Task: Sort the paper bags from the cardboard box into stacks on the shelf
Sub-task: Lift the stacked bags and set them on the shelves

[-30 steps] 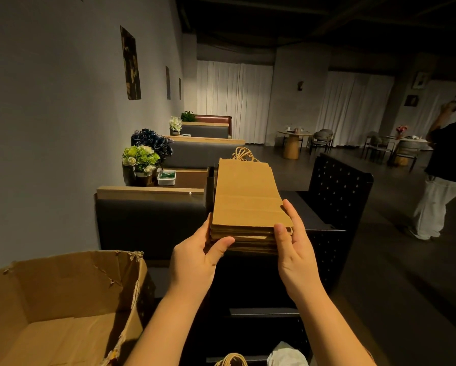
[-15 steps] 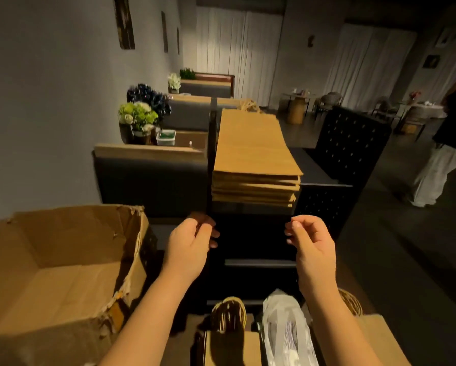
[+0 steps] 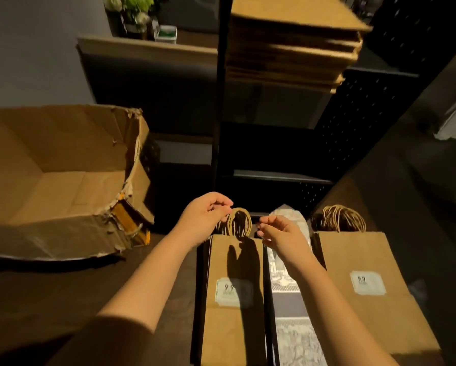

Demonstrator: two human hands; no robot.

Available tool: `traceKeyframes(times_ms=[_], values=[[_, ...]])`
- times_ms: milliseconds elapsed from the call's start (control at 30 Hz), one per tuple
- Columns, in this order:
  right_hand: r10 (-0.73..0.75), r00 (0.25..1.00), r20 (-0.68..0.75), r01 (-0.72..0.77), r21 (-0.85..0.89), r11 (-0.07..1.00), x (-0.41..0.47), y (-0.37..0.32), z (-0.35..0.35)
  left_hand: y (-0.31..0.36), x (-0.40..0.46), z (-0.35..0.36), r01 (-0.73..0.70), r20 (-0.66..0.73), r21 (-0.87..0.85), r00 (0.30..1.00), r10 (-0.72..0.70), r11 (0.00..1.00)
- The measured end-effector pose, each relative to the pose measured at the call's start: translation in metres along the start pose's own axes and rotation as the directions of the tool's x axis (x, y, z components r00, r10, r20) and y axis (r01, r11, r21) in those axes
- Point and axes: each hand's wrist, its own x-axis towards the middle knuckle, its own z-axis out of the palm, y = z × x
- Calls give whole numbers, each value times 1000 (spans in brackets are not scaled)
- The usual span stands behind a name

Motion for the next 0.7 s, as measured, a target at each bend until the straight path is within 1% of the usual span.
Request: traceKeyframes(times_ms=[100,167,233,300,367,433,567,633,700], values=[[157,988,8,-157,-50,986,-4,27,3,-25,-5,7,104,-34,19,994,-103,994],[243,970,-10,-243,-127,962,-8,46,5,-48,-11,14,224,-61,-10,973,-225,974],[298,954,-24,-296,-197,935,-13,60,9,-70,-17,23,372,-65,-32,925,-374,928],[346,938,-20,-342,-203,917,-16,71,12,-88,-23,32,501,-40,-27,864,-501,865],[364,931,-32,-363,-191,912,-14,74,13,-99,-27,39,589,11,-50,808,-590,806],[366,928,-64,-372,-188,909,-9,76,14,-107,-27,45,643,54,-101,765,-642,759],[406,911,-68,-411,-205,888,2,80,19,-116,-29,52,717,112,-155,696,-709,680],[439,895,-81,-446,-190,875,7,85,22,-120,-32,57,735,135,-172,677,-723,656],[455,887,-85,-462,-174,869,10,89,25,-121,-35,60,736,128,-188,675,-727,650]])
